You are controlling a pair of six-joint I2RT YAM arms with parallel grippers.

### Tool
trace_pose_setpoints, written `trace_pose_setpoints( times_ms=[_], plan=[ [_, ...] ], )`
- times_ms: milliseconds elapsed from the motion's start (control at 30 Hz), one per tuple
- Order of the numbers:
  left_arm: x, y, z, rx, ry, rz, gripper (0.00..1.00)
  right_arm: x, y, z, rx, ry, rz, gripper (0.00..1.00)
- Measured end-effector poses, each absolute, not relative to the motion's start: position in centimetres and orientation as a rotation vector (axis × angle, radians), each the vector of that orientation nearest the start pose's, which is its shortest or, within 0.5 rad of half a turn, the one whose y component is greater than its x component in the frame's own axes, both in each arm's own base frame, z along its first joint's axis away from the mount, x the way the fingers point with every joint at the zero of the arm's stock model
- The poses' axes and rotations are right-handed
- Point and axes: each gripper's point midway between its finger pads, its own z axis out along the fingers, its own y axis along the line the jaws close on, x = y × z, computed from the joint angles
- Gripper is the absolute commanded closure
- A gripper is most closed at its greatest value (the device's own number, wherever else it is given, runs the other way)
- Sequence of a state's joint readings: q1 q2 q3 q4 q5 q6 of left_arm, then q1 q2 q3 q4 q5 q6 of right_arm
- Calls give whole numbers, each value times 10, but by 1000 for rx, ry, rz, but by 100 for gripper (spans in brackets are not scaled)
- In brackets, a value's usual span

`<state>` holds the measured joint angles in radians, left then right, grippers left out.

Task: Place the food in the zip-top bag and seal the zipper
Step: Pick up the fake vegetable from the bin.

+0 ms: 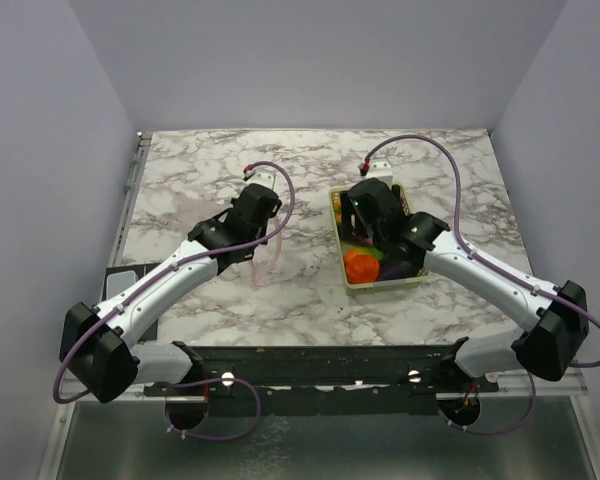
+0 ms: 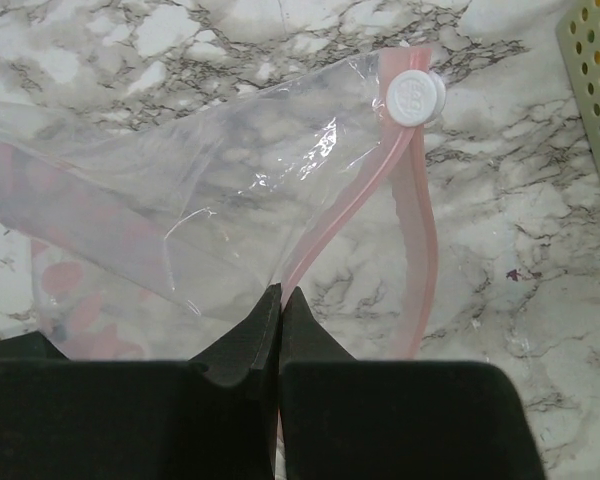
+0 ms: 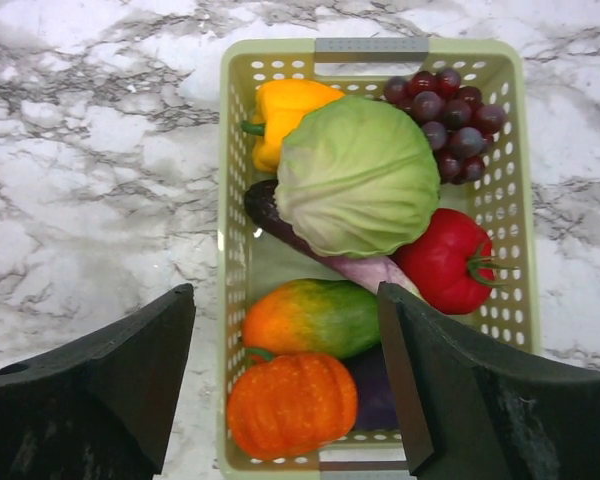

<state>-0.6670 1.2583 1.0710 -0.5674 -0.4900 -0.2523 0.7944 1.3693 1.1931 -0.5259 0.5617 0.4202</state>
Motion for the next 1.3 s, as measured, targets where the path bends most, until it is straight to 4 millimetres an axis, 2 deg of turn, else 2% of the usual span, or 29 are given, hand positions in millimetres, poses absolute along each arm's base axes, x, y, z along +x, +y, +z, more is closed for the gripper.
trace_pose_setpoints(
  times_ms=[167, 300, 367, 533, 700, 933, 1100, 1300],
  plan=[
    [305, -163, 178, 246, 2254, 12, 100, 324, 189, 206, -171, 2159, -35, 7],
    [310, -180, 188, 261, 2257, -31, 100, 336, 176, 203, -218, 2174, -91, 1],
    [315, -189, 197, 261, 2244, -53, 100, 340, 171, 198, -240, 2189, -107, 0],
    [319, -206, 205, 286, 2248, -60, 100, 355, 167, 186, -285, 2226, -112, 0],
    [323, -220, 194, 323, 2282, -45, 100, 368, 161, 177, -301, 2244, -91, 0],
    [323, -221, 186, 336, 2294, -29, 100, 380, 167, 164, -309, 2263, -27, 0],
    [320, -217, 172, 351, 2313, -10, 100, 385, 174, 151, -326, 2286, 2, 0],
    [313, -211, 156, 374, 2341, 20, 100, 390, 172, 136, -318, 2315, 1, 0]
  ],
)
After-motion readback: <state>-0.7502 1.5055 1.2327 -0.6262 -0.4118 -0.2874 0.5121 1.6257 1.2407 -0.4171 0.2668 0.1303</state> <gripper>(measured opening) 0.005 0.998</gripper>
